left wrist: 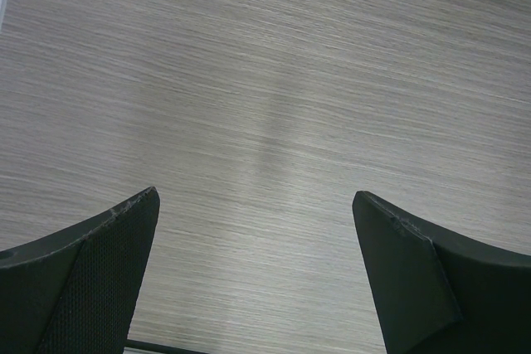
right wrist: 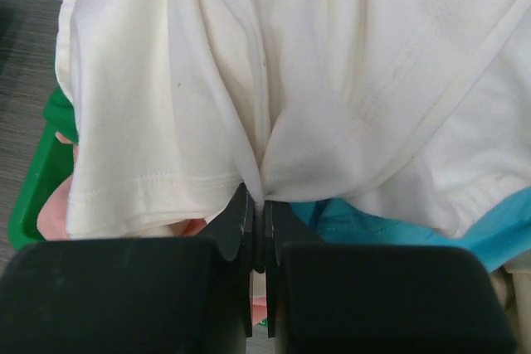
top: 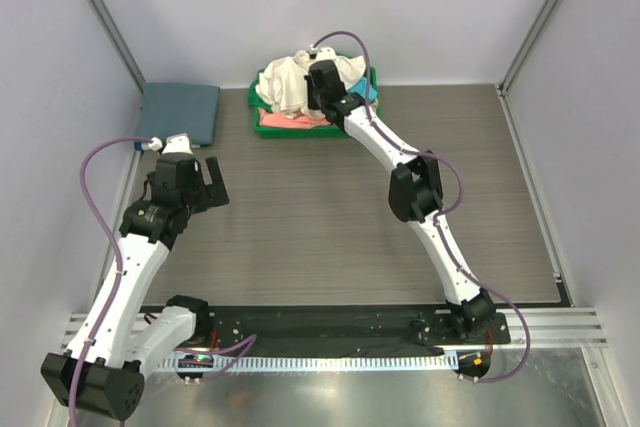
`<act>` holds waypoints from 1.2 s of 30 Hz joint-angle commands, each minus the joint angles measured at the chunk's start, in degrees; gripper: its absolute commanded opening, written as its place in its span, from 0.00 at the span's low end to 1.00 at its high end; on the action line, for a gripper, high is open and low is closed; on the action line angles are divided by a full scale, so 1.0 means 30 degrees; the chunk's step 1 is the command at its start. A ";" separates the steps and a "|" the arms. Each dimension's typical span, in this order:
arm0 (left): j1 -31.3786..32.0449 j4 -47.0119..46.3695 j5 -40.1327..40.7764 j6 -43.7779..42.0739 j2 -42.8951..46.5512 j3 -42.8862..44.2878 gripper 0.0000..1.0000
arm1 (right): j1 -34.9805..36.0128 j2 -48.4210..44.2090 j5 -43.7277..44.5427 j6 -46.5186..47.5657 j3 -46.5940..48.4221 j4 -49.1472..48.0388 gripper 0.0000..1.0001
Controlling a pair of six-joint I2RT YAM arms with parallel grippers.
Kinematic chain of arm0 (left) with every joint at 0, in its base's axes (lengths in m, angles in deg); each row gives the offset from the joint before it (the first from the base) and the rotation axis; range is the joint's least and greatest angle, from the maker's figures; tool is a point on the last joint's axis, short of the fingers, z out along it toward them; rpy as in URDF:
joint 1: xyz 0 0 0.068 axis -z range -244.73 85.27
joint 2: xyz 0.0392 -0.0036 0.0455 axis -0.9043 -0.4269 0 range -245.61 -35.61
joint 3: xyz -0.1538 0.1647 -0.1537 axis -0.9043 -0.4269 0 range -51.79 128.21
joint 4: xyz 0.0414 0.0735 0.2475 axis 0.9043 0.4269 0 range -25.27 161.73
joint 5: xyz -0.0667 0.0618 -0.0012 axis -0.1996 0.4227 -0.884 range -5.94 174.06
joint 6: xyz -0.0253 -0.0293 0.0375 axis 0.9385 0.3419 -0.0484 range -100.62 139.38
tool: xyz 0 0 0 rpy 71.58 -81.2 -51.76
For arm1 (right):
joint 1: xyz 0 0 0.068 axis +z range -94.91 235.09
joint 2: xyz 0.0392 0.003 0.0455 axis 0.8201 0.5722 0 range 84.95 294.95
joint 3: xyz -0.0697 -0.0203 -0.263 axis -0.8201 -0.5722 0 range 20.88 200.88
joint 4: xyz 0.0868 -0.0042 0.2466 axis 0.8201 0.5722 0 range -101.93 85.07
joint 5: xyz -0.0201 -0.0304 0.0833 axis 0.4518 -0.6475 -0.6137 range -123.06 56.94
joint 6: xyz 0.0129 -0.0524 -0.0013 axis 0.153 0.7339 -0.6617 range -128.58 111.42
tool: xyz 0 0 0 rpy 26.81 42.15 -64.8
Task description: Fold and stack the t-shirts
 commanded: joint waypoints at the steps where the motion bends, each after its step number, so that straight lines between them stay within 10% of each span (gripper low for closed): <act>1: -0.0122 -0.0117 -0.0195 -0.0096 -0.0117 0.0239 1.00 | 0.0783 -0.2155 0.0854 0.1288 0.0177 -0.2083 0.01; 12: -0.0122 -0.0059 -0.0049 -0.0008 -0.0468 0.0239 1.00 | 0.3683 -1.0061 0.1910 0.2878 -0.1546 -0.2465 0.01; 22: -0.0122 0.0058 0.0186 0.0051 -0.0293 0.0209 1.00 | 0.4653 -2.2888 0.6332 -0.2822 -2.1465 -0.5274 0.01; 24: -0.0092 0.0029 0.0186 0.0080 -0.0323 0.0239 1.00 | 0.4653 -2.5441 0.6101 -0.3858 -2.4448 -0.4958 0.68; 26: -0.0093 0.0058 0.0157 0.0051 -0.0381 0.0268 1.00 | 0.4711 -2.6587 0.6362 -0.5674 -2.7266 -0.3292 0.96; 36: -0.0121 0.0059 -0.0078 0.0021 -0.0265 0.0268 1.00 | 0.4682 -2.6894 0.7719 -0.4951 -2.8306 -0.1438 1.00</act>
